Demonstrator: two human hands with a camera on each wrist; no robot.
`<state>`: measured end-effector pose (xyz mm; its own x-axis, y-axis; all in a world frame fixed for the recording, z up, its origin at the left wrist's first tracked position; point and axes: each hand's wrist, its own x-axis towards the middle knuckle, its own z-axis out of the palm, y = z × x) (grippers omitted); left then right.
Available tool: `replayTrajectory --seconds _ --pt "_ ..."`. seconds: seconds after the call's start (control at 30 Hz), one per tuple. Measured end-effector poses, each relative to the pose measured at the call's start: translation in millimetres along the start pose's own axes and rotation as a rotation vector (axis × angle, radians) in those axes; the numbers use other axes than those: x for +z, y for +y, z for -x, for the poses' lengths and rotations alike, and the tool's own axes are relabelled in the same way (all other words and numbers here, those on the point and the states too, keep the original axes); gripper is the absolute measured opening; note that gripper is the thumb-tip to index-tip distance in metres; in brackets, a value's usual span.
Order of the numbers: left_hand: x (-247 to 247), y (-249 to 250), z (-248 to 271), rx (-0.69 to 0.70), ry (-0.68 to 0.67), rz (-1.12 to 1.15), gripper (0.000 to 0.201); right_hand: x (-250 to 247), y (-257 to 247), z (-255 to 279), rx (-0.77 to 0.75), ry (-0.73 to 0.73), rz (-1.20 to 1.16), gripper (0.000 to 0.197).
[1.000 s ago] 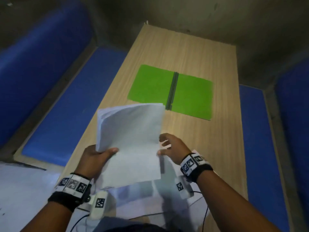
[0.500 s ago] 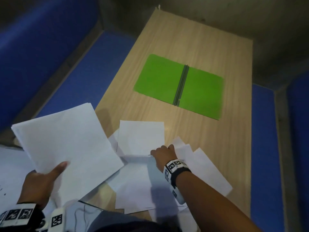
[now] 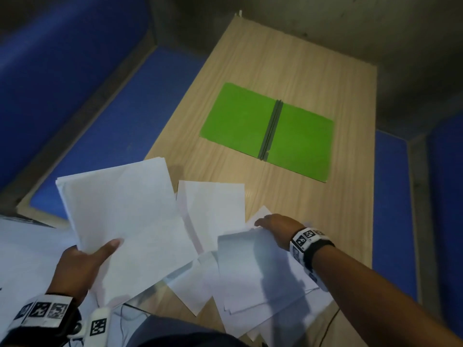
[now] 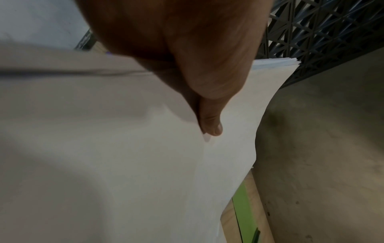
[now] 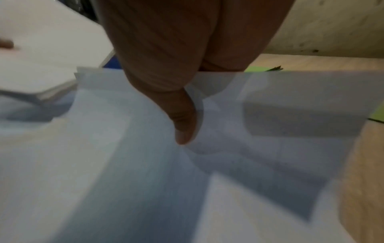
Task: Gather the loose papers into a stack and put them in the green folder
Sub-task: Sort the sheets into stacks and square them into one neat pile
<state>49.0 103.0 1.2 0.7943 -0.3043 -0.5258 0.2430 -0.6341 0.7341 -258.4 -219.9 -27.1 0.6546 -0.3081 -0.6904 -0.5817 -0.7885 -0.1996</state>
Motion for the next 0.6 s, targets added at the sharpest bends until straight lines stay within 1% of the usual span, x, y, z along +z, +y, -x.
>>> replayTrajectory --seconds 0.13,0.17,0.2,0.23,0.3,0.37,0.4,0.53,0.6 --pt "7 -1 3 0.009 -0.014 -0.023 0.035 23 -12 -16 -0.04 0.061 0.095 0.092" --pt "8 0 5 0.007 -0.018 -0.023 0.033 25 -17 -19 -0.054 0.075 0.13 0.096" --pt "9 -1 6 0.002 -0.024 -0.028 0.032 26 -22 -22 -0.066 0.098 0.169 0.094" --pt "8 -2 7 0.0 -0.03 -0.039 0.032 25 -28 -23 -0.064 0.121 0.207 0.088" --pt "7 -6 8 -0.006 -0.037 -0.049 0.032 20 -36 -23 -0.044 0.169 0.291 0.067" --pt "6 -8 8 -0.012 -0.041 -0.061 0.037 15 -40 -22 -0.031 0.21 0.385 0.046" --pt "6 -7 9 -0.017 -0.037 -0.069 0.038 13 -41 -21 -0.03 0.218 0.421 0.039" --pt "5 -3 10 -0.02 -0.027 -0.077 0.038 12 -41 -17 -0.035 0.158 0.477 0.027" --pt "4 -1 10 -0.012 -0.02 -0.083 0.04 8 -37 -10 -0.03 0.177 0.46 0.022"
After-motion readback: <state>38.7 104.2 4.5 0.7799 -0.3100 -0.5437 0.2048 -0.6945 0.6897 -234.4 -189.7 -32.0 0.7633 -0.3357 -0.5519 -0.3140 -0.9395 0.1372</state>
